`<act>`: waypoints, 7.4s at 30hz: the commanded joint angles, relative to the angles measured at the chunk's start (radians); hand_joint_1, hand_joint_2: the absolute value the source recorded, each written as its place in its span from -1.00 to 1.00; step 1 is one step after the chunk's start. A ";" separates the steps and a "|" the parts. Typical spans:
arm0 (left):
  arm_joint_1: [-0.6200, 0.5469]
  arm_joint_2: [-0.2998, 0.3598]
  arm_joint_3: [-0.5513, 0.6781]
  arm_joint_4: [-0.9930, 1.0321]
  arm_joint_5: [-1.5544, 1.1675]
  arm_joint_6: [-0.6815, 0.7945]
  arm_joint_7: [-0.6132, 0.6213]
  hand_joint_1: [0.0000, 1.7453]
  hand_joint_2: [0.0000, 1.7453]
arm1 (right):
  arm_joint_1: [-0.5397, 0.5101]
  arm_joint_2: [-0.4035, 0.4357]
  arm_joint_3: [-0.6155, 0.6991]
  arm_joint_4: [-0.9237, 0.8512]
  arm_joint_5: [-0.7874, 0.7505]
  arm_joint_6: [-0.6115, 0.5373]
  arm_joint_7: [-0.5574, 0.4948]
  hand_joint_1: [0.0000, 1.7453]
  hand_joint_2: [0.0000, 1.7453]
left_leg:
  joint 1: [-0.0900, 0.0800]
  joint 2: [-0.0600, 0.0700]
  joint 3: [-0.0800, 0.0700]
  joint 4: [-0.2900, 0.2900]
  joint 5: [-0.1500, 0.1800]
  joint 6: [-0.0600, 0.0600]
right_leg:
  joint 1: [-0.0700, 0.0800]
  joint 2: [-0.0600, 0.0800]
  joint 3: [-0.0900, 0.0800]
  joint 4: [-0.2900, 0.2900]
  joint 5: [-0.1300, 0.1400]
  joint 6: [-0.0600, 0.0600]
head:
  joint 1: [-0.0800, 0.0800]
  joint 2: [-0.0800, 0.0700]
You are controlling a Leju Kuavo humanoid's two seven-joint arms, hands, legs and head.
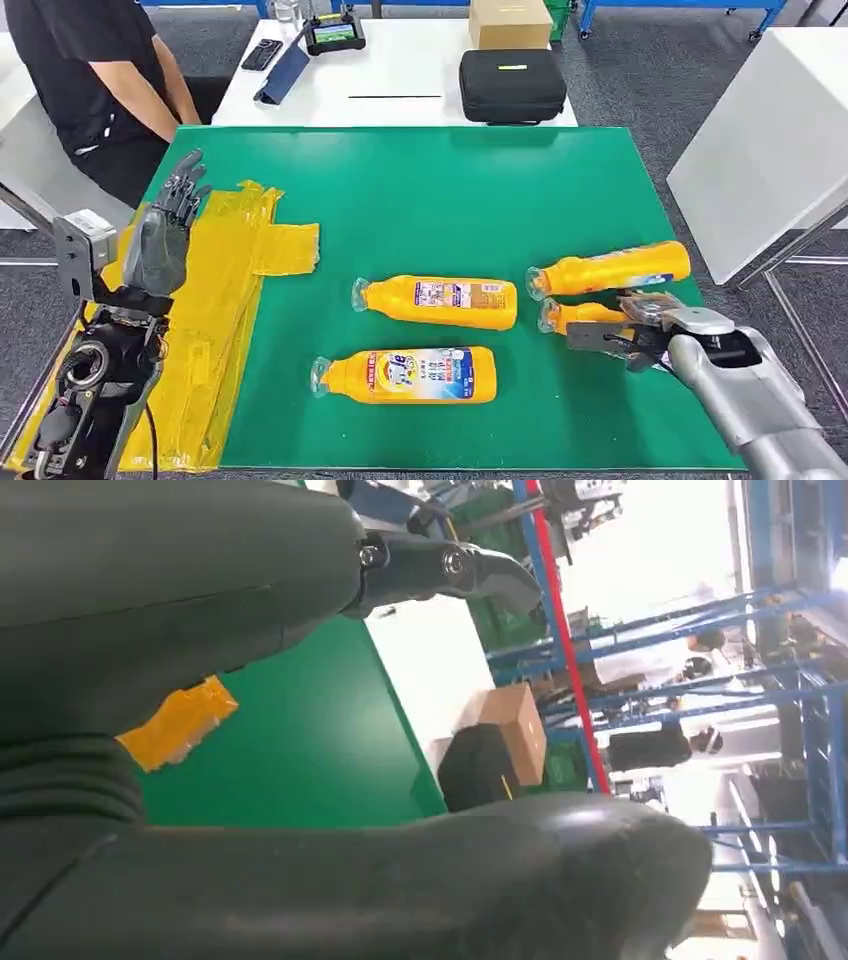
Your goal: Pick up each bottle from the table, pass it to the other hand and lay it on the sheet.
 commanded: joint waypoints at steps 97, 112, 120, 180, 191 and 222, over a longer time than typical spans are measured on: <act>-0.016 -0.055 -0.173 -0.153 0.493 0.068 0.135 -1.00 1.00 | -0.283 0.487 0.197 -0.369 -0.366 -0.546 0.233 1.00 1.00 | 0.001 0.004 -0.003 0.001 -0.001 -0.005 | 0.001 0.002 -0.003 0.001 -0.001 0.000 | 0.000 0.000; -0.048 -0.109 -0.212 -0.171 0.526 0.095 0.154 -1.00 1.00 | -0.321 0.537 0.226 -0.327 -0.309 -0.602 0.242 1.00 1.00 | 0.001 0.000 -0.004 0.001 0.000 -0.005 | 0.001 -0.001 -0.003 0.001 -0.001 0.000 | -0.001 0.000; -0.057 -0.117 -0.235 -0.173 0.526 0.097 0.156 -1.00 1.00 | -0.327 0.557 0.243 -0.315 -0.288 -0.607 0.242 1.00 1.00 | 0.002 0.000 -0.003 0.002 -0.001 -0.006 | 0.002 -0.002 -0.002 0.001 -0.001 0.000 | 0.000 0.000; -0.163 -0.143 -0.318 -0.198 0.522 0.291 0.125 1.00 1.00 | -0.286 0.703 0.514 -0.297 -0.198 -0.473 0.324 1.00 1.00 | 0.002 0.000 -0.003 0.000 0.000 -0.005 | 0.002 -0.002 -0.002 -0.001 -0.001 0.000 | 0.000 0.000; -0.126 -0.120 -0.249 -0.217 0.500 0.253 0.100 1.00 1.00 | -0.302 0.631 0.499 -0.281 -0.094 -0.425 0.320 -1.00 1.00 | 0.001 -0.001 -0.004 0.000 0.001 -0.004 | 0.001 -0.002 -0.003 -0.001 0.000 0.000 | 0.000 0.000; -0.027 -0.054 0.047 -0.201 0.197 0.241 0.013 1.00 1.00 | -0.078 0.388 0.012 -0.679 0.089 -0.323 0.228 -1.00 -1.00 | 0.001 -0.004 -0.006 0.001 0.001 -0.004 | 0.000 -0.006 -0.004 0.000 -0.001 0.000 | 0.000 0.000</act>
